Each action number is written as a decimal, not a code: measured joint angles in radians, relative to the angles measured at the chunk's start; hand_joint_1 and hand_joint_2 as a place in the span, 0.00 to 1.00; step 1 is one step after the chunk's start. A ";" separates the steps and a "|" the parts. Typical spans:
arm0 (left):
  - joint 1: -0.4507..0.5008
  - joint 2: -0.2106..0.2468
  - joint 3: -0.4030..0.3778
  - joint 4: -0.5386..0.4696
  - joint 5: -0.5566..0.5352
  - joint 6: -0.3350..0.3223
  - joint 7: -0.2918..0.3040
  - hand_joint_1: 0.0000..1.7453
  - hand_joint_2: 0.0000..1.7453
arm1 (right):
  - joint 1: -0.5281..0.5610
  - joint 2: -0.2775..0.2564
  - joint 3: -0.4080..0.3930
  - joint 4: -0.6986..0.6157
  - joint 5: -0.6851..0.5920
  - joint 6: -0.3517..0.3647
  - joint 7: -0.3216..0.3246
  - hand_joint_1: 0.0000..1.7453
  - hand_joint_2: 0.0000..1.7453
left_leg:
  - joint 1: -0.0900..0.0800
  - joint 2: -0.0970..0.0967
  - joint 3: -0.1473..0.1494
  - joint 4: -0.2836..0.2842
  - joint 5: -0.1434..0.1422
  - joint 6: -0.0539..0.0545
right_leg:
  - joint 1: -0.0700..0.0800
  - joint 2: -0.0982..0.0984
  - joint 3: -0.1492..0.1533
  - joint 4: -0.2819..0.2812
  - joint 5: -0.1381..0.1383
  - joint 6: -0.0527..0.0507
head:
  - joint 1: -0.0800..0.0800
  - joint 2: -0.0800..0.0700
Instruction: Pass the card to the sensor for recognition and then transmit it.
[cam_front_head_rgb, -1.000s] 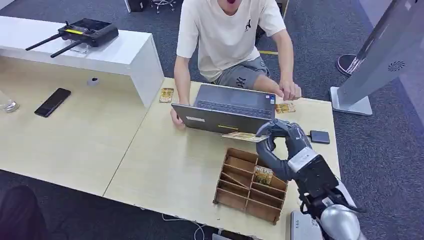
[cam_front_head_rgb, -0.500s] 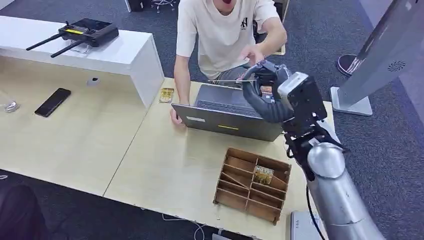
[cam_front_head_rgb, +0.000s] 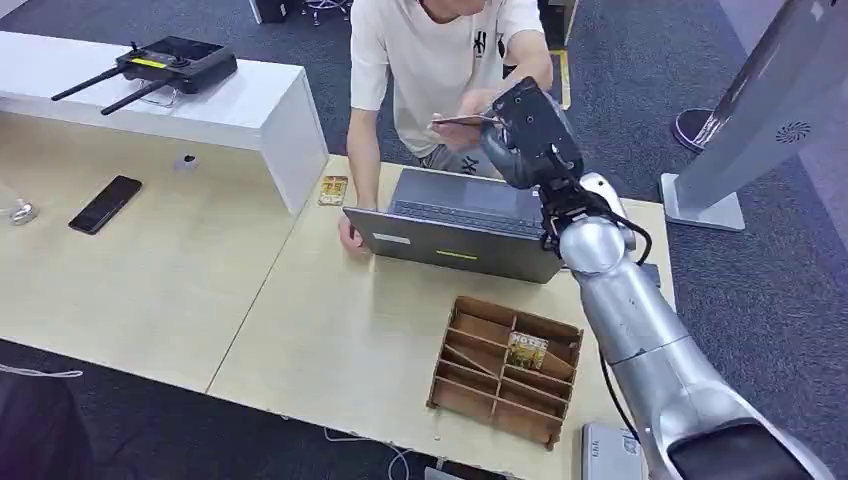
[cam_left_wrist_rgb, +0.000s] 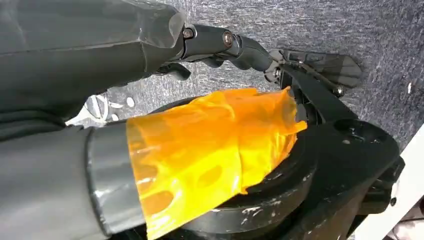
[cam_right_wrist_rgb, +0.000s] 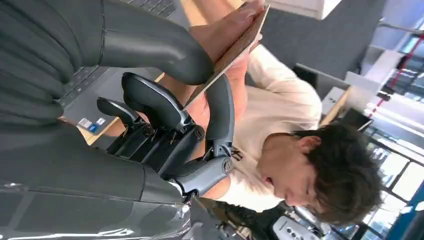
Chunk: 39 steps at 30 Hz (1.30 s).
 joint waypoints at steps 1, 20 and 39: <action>-0.001 0.000 0.000 0.000 0.000 0.002 0.003 0.00 0.00 | -0.002 0.003 0.002 0.019 0.013 -0.003 0.002 1.00 1.00 | 0.000 0.000 0.000 0.000 0.000 0.000 | 0.000 0.000 0.000 0.000 0.000 0.000 | 0.000 0.000; -0.004 -0.003 -0.008 0.000 0.041 -0.024 0.002 0.00 0.00 | 0.115 0.001 -0.011 -0.043 -0.036 0.036 -0.079 0.00 1.00 | 0.000 0.000 0.000 0.000 0.000 0.000 | 0.000 0.001 -0.001 0.000 0.000 0.000 | 0.000 0.000; 0.026 -0.010 0.012 0.000 0.115 -0.081 -0.044 0.00 0.00 | 0.607 -0.126 -0.142 -0.694 -0.331 0.137 -0.198 0.00 0.00 | 0.000 0.000 -0.001 0.000 -0.002 0.001 | 0.000 0.000 -0.001 -0.001 -0.001 0.001 | 0.000 0.000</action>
